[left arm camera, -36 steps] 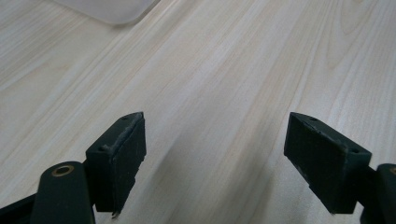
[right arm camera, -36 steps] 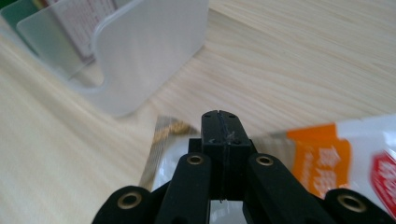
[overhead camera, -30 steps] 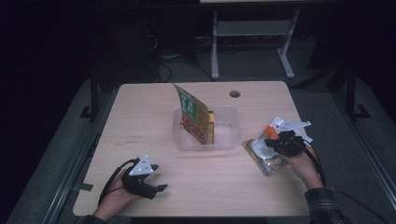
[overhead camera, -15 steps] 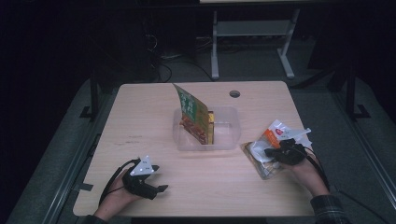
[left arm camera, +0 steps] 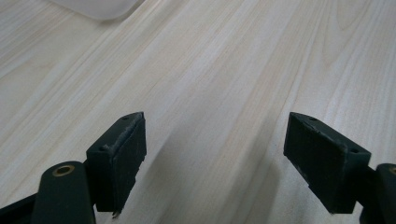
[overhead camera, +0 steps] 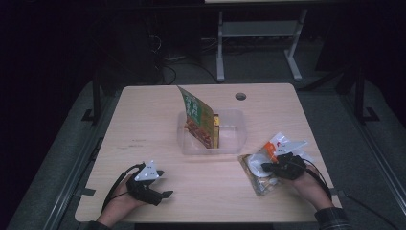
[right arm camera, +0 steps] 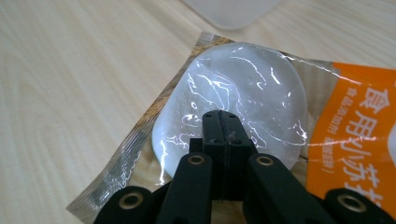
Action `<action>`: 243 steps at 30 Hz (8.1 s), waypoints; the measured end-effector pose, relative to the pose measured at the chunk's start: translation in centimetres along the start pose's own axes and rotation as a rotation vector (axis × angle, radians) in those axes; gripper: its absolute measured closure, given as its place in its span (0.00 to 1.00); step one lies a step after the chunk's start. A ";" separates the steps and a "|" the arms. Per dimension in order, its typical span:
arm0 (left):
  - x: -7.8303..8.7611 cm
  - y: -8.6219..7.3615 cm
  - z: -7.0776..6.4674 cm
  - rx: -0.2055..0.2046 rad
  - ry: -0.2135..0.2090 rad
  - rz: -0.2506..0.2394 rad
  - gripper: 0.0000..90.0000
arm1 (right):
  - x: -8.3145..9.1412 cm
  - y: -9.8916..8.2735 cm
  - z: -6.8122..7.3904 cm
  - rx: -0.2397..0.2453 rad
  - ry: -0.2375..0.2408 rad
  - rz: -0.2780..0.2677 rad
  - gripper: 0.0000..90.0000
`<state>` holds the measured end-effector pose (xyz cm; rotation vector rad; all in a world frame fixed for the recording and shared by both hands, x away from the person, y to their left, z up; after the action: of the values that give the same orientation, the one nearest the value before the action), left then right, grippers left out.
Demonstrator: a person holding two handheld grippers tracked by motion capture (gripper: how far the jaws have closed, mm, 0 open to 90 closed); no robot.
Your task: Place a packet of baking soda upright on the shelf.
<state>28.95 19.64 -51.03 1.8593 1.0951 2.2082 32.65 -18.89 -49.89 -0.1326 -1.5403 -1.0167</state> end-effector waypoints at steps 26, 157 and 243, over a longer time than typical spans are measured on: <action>-0.1 0.2 -0.2 -0.006 -0.005 0.002 0.23 | -2.6 2.4 10.2 0.228 0.185 0.028 1.00; 5.1 9.6 0.3 0.176 -0.141 -0.445 1.00 | -1.2 12.0 10.8 0.039 0.458 -0.480 0.99; 2.7 1.9 3.3 0.211 0.018 -0.185 0.15 | 9.7 11.6 0.6 0.072 0.224 -0.548 1.00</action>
<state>31.83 21.03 -47.68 1.7296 1.4901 2.0812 36.60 -15.90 -35.61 0.4633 -1.4318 -1.3469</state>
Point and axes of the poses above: each handheld gripper's, and its own axes: x roughly backward along the jaws, y roughly out of its top, z roughly to its left, the point moved 7 cm from there along -x, roughly forward along the jaws, and after that the axes turned 10 degrees about z, right-handed, at the moved point
